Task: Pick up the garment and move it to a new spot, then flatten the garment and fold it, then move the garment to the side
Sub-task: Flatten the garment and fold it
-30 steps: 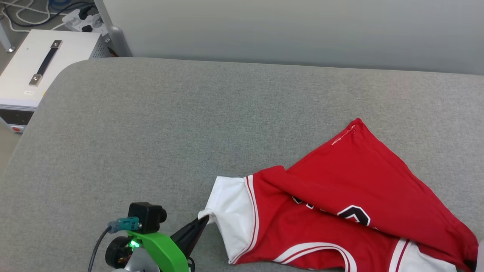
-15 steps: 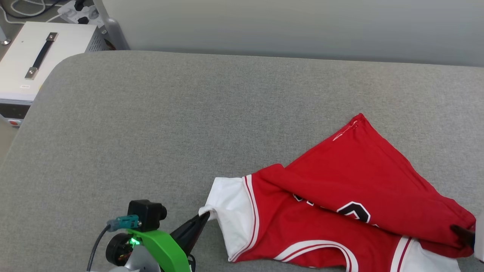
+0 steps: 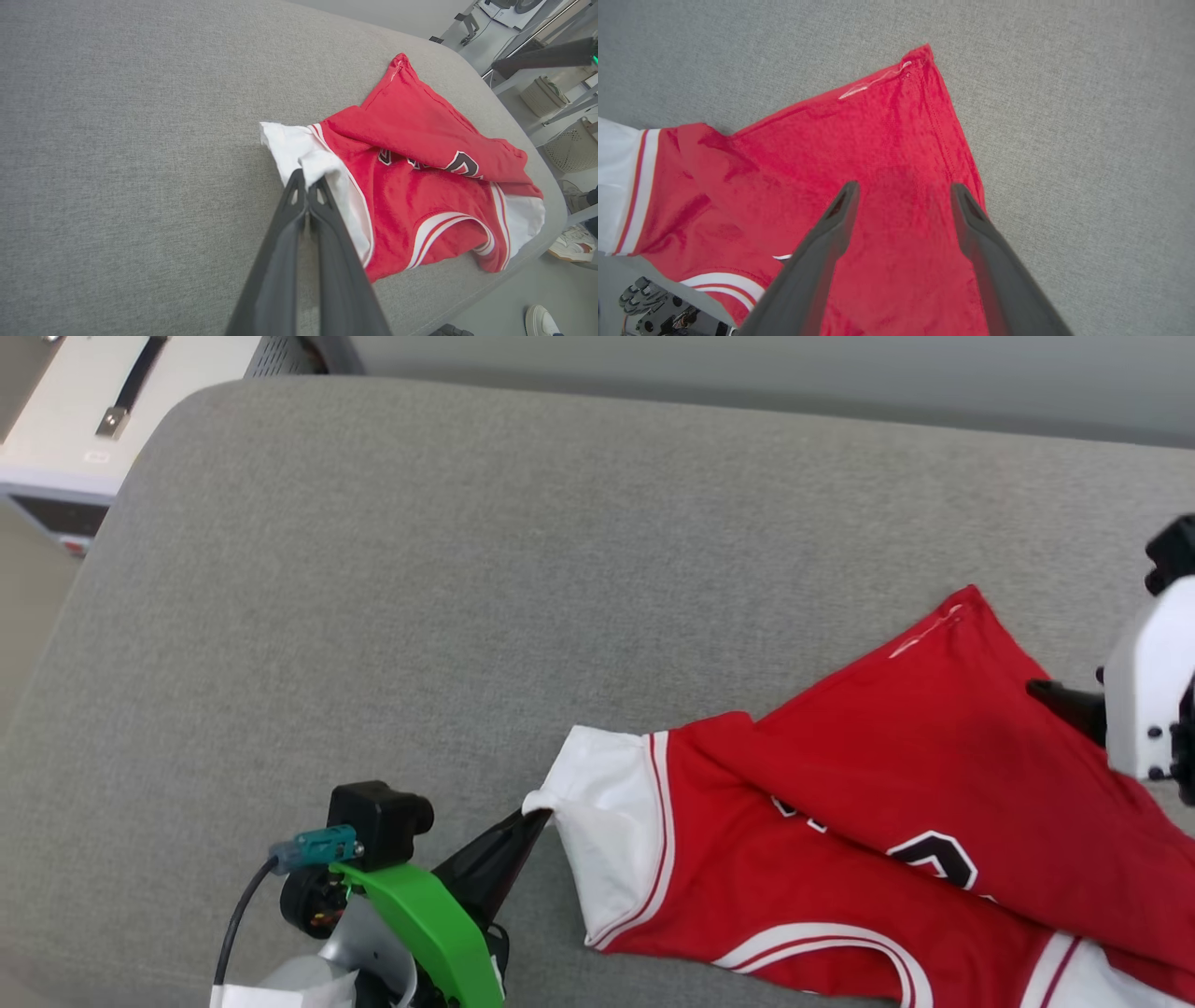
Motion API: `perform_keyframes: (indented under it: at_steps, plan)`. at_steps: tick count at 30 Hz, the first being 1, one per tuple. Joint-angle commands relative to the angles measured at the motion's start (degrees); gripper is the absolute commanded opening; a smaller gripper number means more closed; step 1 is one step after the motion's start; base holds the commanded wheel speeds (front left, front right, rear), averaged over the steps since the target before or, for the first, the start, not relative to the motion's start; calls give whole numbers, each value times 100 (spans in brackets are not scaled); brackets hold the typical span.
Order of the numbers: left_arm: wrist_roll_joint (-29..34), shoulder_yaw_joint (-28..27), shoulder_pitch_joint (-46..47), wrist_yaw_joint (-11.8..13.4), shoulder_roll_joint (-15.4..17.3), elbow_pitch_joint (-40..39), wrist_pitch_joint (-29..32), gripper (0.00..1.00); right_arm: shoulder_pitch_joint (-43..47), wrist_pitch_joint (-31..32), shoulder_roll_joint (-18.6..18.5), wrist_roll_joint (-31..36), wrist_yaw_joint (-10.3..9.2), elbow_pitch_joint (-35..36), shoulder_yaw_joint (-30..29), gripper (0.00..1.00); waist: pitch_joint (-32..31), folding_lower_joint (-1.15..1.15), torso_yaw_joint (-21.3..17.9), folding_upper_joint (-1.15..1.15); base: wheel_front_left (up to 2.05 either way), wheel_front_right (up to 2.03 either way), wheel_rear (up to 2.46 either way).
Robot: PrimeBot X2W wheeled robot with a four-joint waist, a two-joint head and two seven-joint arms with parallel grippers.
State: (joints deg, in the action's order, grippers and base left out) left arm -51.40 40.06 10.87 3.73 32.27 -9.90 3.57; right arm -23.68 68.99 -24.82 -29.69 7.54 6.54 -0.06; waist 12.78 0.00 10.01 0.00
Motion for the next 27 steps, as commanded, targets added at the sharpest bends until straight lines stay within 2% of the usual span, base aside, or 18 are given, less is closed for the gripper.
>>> perform_keyframes:
  at_steps: [1,6,14,21,27]
  plan:
    - [89,4,112,-1,-41,-18,-3,0,-197,82,15,99,-5,-144,74,100,349,0,344,0,0,0,0]
    - [139,55,260,-49,-156,-38,-24,0,-791,247,-43,350,-5,-759,252,100,621,0,632,0,0,0,0]
    - [268,151,446,-81,-263,-120,-24,0,-1436,161,-186,678,-5,-1629,359,100,931,0,946,0,0,0,0]
    - [433,233,595,-34,-328,-201,4,0,-1593,123,-342,871,-5,-2086,552,100,1094,0,1100,0,0,0,0]
    - [433,235,646,-19,-350,-230,13,0,-1444,134,-329,808,-5,-2382,673,100,1154,0,1159,0,0,0,0]
